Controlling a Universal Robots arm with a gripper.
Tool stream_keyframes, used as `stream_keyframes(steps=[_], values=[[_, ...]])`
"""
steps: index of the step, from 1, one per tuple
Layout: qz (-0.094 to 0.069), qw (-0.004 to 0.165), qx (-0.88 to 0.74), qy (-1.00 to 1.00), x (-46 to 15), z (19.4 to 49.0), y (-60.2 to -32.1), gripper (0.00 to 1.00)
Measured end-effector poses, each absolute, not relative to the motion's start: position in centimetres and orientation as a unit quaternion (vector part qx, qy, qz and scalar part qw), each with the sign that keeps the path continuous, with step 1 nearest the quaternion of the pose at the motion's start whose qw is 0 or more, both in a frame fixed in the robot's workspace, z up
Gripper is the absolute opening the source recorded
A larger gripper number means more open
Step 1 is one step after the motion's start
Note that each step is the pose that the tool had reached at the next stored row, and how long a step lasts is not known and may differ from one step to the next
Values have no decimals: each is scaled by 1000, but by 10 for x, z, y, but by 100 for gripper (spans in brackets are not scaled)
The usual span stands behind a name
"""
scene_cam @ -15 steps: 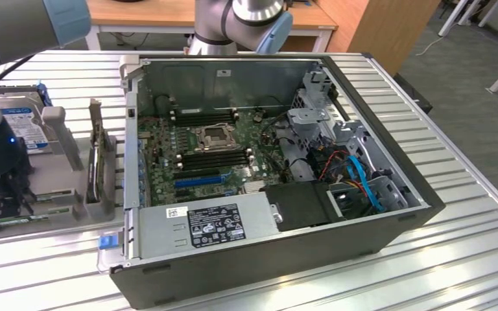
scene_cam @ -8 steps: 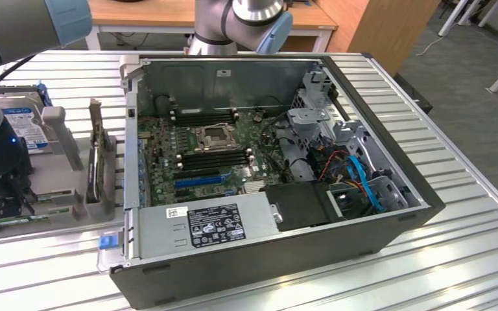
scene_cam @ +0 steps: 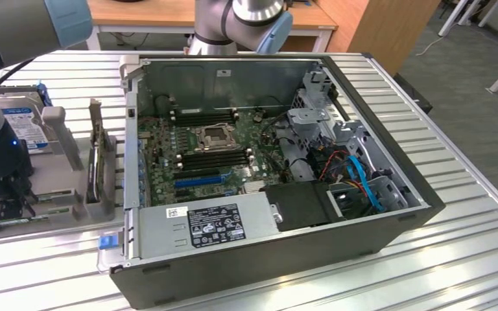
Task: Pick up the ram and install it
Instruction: 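Pick up the ram and move it above insertion slot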
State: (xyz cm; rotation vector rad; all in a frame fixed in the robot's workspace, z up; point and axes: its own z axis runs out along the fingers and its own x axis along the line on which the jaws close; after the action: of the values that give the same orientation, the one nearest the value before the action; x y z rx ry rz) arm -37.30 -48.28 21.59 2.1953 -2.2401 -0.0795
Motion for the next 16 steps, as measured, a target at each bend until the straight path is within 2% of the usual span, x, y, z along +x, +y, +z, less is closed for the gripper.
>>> stream_keyframes(steps=[16], values=[[-25, 2, 700, -714, -373, 211, -484, 30]])
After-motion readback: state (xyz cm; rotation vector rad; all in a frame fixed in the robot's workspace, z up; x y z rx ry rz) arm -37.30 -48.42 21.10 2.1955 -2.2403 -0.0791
